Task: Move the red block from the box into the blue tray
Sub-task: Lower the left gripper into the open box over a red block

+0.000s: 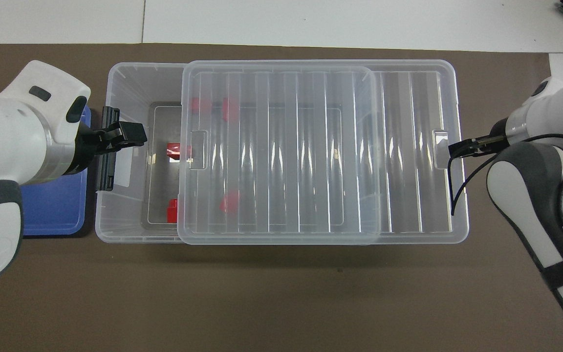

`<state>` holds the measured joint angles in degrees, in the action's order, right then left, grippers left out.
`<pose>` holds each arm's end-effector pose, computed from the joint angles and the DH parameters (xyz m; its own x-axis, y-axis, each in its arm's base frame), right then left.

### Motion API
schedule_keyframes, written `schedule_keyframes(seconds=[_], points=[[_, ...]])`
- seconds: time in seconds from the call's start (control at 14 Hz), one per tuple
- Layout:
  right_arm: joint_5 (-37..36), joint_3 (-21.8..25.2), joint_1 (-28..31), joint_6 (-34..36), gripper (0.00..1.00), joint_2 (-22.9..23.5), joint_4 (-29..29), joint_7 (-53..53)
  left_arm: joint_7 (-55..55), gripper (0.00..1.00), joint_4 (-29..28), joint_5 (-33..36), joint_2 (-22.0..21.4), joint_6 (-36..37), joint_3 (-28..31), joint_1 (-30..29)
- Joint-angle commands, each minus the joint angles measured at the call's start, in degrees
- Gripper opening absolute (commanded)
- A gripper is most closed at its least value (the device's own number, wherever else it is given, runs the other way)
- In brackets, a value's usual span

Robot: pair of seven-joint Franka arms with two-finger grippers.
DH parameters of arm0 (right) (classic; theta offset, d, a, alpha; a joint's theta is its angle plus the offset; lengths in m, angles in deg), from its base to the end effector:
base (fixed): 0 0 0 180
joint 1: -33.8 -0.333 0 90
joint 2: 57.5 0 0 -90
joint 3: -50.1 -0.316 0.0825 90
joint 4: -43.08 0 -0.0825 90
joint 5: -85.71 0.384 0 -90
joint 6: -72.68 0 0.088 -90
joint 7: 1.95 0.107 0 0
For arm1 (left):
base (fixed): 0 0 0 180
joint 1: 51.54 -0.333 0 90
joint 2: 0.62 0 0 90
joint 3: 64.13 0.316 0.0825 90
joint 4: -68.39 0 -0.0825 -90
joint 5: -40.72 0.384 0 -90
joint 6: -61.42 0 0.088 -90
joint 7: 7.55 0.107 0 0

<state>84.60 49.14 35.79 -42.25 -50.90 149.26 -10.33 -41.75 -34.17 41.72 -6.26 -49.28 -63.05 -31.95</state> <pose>0.5961 -0.0122 0.4612 0.9901 0.1358 0.0348 0.1352 -0.9906 0.0212 0.5251 -0.1740 0.6083 0.9398 0.2730 0.2057 0.2524 -0.9600 0.1211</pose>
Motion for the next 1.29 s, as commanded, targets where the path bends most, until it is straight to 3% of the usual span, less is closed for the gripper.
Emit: schedule_keyframes(seconds=[0.0,0.64,0.93,1.21], points=[[0.8,-0.3,2.7,0.1,1.00,0.1,0.4,-4.7,-7.3,1.00,-2.3,-0.9,-0.1,-2.9,0.5,1.4],[0.8,-0.3,5.9,2.3,1.00,-0.1,0.4,-10.5,-8.1,1.00,-2.6,-0.3,11.8,-11.1,0.7,3.1],[0.8,-0.3,6.2,2.5,1.00,-0.2,0.4,-10.7,-7.8,1.00,-8.8,-0.1,12.3,-19.4,0.8,2.6],[0.8,-0.3,6.3,2.5,1.00,-0.2,0.4,-11.4,-7.6,1.00,-9.0,3.4,16.4,-22.4,0.8,2.3]])
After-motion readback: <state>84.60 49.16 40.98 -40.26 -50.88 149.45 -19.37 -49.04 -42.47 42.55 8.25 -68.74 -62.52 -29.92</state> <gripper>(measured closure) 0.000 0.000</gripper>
